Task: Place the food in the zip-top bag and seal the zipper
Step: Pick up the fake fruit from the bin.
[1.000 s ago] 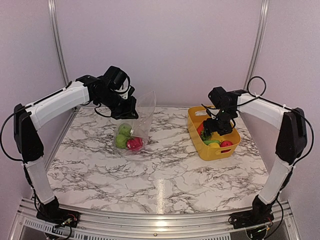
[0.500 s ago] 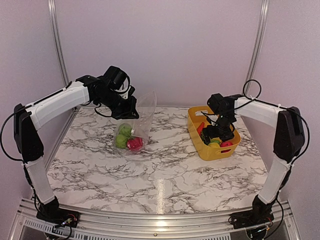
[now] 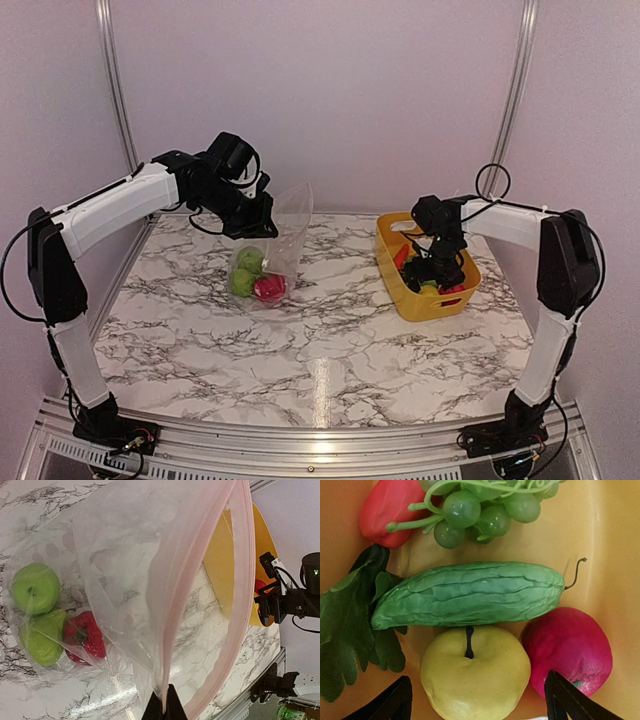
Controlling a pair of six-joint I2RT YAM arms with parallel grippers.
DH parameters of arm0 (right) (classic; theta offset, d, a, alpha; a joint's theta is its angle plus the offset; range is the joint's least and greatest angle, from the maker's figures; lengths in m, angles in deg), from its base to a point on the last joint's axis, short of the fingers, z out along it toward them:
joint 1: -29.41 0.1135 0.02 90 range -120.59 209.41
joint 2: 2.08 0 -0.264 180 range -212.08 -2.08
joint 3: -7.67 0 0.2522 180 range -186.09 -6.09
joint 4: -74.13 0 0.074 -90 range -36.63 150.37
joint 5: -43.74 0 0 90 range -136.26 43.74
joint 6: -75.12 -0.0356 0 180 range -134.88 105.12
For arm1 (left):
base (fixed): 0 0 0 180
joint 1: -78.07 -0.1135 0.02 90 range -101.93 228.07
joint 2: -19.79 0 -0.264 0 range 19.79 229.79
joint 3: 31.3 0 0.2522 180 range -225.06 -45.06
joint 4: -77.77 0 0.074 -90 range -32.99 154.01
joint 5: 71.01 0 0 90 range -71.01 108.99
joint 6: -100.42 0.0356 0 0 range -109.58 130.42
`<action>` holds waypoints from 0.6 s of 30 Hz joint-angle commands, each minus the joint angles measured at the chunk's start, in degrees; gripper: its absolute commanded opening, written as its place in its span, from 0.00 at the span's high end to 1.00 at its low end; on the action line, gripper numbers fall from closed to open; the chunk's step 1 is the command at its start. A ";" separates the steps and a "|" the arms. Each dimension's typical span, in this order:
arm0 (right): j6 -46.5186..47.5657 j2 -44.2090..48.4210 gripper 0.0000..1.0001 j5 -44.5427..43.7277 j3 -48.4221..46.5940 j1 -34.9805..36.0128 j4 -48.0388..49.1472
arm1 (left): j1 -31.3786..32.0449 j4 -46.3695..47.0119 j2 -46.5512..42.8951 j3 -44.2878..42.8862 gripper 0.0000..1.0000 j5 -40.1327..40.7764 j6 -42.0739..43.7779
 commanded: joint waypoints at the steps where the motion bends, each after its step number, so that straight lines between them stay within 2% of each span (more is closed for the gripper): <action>1: 0.16 -2.47 0.14 1.13 -0.32 -0.31 -0.14 | 0.20 0.25 -0.86 0.81 1.00 0.38 0.18; 12: 0.49 -3.33 0.36 2.21 -3.91 -0.40 -1.63 | 0.11 0.28 -0.44 0.21 1.00 0.36 0.53; 18: 0.54 -3.21 0.40 -0.32 -10.84 -0.40 -4.45 | 0.11 0.30 -0.07 -0.15 1.00 0.34 0.53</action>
